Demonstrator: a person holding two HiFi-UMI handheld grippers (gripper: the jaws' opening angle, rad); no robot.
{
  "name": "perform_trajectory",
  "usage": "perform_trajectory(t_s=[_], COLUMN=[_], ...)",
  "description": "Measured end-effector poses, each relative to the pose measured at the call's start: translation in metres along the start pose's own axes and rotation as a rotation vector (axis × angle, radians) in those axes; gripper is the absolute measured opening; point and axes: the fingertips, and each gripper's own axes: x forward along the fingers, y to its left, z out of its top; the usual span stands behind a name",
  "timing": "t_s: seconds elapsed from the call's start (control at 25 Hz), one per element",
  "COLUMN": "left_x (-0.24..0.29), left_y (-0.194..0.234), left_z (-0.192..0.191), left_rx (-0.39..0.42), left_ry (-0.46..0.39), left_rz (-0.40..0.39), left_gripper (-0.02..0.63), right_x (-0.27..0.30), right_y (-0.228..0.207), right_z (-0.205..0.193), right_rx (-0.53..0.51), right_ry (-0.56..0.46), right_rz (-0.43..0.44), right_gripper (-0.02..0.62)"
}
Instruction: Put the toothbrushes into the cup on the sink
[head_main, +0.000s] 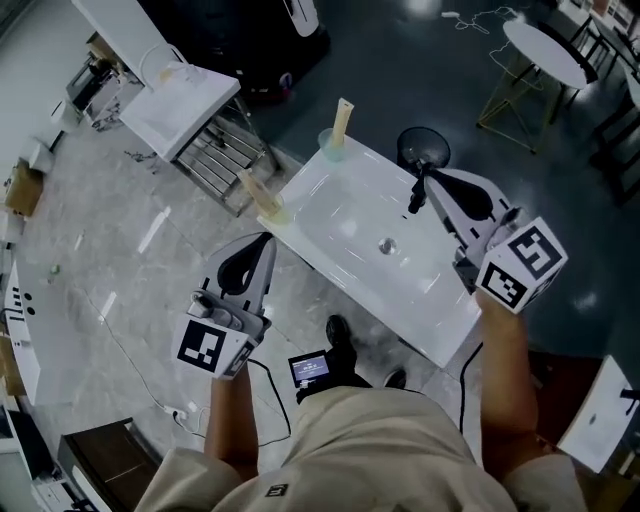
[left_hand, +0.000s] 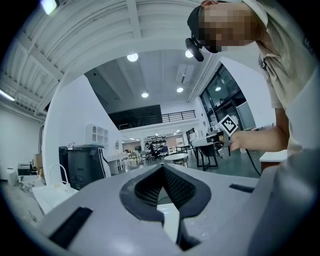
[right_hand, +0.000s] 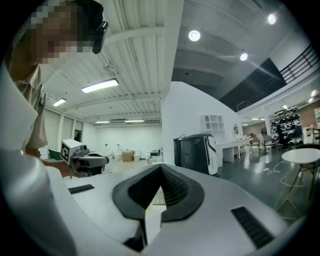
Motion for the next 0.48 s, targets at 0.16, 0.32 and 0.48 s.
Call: perform_trajectory(t_s=[0.16,0.32,0.48], left_x=[-0.01,-0.033,-0.062], left_y=[-0.051,-0.106,-0.15], left_z=[0.031,0.053,0.066], left_rx=[0.007,0.009,0.011], left_ry=[-0.039,-0.051,-0.048], left_rz=[-0.009,-0.005,0.006], left_gripper=[0.006,0.005,0.006], right_x=[-0.069,-0.136,-0.188], right_y=[0.038,0.074,0.104], right_z=[0.012,0.019,0.015], right_rx=[-0.007,-0.017,-0.02], right_ry=[0.013,0.04,0.065], right_rz=[0.088,0.13,0.163], right_gripper=[0.005,0.005,0.005])
